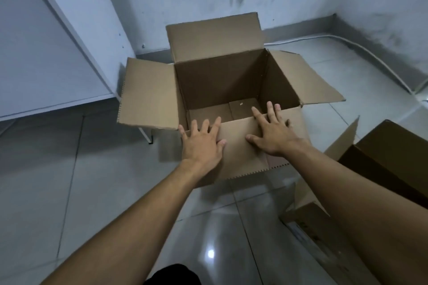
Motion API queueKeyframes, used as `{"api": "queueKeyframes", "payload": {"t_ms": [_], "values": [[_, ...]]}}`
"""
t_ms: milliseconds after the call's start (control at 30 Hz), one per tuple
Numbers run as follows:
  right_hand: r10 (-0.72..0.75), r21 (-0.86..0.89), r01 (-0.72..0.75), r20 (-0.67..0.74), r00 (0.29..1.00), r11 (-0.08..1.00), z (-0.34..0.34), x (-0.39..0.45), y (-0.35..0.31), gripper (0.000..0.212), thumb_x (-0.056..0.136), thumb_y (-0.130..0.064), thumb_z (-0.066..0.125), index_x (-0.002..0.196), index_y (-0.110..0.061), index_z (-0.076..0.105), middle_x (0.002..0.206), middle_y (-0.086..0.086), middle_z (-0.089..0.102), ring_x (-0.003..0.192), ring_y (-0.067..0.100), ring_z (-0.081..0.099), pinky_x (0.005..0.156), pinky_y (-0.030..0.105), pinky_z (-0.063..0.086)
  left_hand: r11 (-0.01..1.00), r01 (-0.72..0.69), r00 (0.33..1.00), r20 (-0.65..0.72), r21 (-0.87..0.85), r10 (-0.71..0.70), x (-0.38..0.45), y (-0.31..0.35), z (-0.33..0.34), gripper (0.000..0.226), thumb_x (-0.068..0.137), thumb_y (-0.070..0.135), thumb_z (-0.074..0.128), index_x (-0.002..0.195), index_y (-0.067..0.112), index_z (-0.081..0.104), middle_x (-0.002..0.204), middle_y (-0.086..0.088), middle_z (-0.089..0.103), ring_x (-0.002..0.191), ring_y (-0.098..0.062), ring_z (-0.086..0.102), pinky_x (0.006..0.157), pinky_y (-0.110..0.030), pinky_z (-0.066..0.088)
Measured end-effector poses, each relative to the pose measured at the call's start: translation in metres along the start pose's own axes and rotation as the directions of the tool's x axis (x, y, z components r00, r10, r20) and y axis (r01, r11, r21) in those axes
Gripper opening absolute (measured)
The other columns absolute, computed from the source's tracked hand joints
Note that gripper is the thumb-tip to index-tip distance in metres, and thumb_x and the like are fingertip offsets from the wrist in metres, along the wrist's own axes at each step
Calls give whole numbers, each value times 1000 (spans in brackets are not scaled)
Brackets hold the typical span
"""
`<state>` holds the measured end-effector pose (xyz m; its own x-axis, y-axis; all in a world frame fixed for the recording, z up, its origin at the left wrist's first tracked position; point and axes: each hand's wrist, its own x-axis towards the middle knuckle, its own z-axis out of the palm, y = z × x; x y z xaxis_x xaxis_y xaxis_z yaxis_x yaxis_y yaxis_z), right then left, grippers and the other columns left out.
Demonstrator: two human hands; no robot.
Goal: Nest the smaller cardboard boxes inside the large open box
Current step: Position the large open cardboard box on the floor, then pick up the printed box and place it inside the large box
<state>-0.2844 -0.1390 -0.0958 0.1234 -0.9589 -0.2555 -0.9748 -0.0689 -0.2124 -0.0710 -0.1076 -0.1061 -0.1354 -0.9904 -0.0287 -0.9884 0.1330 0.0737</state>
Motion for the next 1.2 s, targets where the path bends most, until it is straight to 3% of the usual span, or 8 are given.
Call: {"api": "queueKeyframes", "payload": {"t_ms": [100, 200, 400, 567, 800, 933, 1067, 1200], "values": [[-24, 39, 27, -78, 997, 999, -15, -20, 1, 83, 93, -60, 45, 157, -34, -1, 165, 8, -15, 151, 30, -15, 118, 58, 0, 1000, -5, 1000, 14, 8, 5, -5, 10, -12, 68, 93, 60, 27, 153, 27, 19, 160, -8, 23, 146, -38, 11, 112, -67, 6], [-61, 14, 64, -172, 983, 998, -37, -54, 12, 76, 96, -54, 46, 158, -28, 12, 167, 5, -4, 153, 25, -7, 120, 54, 3, 997, -68, 997, -40, -24, 67, -12, 37, -34, 64, 95, 55, 27, 147, 18, 36, 154, -12, 34, 143, -36, 21, 115, -63, 8], [16, 22, -10, -320, 947, 1000, -86, -155, 64, 57, 95, -46, 52, 144, -17, 47, 154, 10, 41, 142, 29, 36, 117, 47, 28, 922, -379, 905, -243, -84, 350, -38, 132, -74, 45, 96, 43, 33, 118, 13, 58, 120, -8, 59, 110, -26, 51, 97, -45, 43], [268, 75, -258, -338, 902, 963, -78, -287, 137, 42, 94, -44, 54, 128, -21, 58, 134, 3, 58, 121, 22, 53, 101, 41, 46, 745, -648, 751, -299, -160, 589, -83, 239, -82, 29, 94, 38, 40, 101, 17, 59, 102, -4, 62, 92, -20, 57, 81, -38, 52], [661, 294, -592, -331, 674, 751, -41, -444, 216, 32, 89, -36, 62, 115, -17, 68, 118, 5, 68, 109, 23, 62, 90, 38, 51, 436, -869, 490, -293, -232, 821, -152, 371, -74, 25, 94, 34, 43, 99, 15, 58, 98, -2, 59, 83, -14, 51, 69, -29, 50], [802, 409, -694, -218, 556, 592, -8, -483, 258, 39, 88, -26, 67, 121, -7, 65, 122, 14, 66, 113, 30, 60, 91, 34, 46, 248, -917, 345, -312, -311, 885, -178, 433, -61, 24, 94, 31, 44, 105, 14, 57, 110, -4, 58, 95, -15, 53, 73, -25, 49], [881, 461, -766, -82, 465, 447, 44, -503, 294, 46, 88, -19, 61, 133, -9, 58, 131, 13, 62, 118, 29, 59, 93, 36, 48, 240, -894, 339, -221, -378, 914, -205, 486, -26, 16, 91, 28, 44, 93, 15, 53, 102, -6, 59, 87, -19, 54, 75, -32, 47], [881, 442, -788, -11, 473, 429, 101, -509, 338, 52, 84, -5, 61, 135, -14, 54, 127, 8, 60, 119, 26, 56, 97, 37, 48, 491, -783, 479, 135, -381, 867, -220, 543, 42, 32, 91, 37, 40, 79, 12, 58, 100, -12, 65, 78, -25, 54, 64, -32, 43]]}}
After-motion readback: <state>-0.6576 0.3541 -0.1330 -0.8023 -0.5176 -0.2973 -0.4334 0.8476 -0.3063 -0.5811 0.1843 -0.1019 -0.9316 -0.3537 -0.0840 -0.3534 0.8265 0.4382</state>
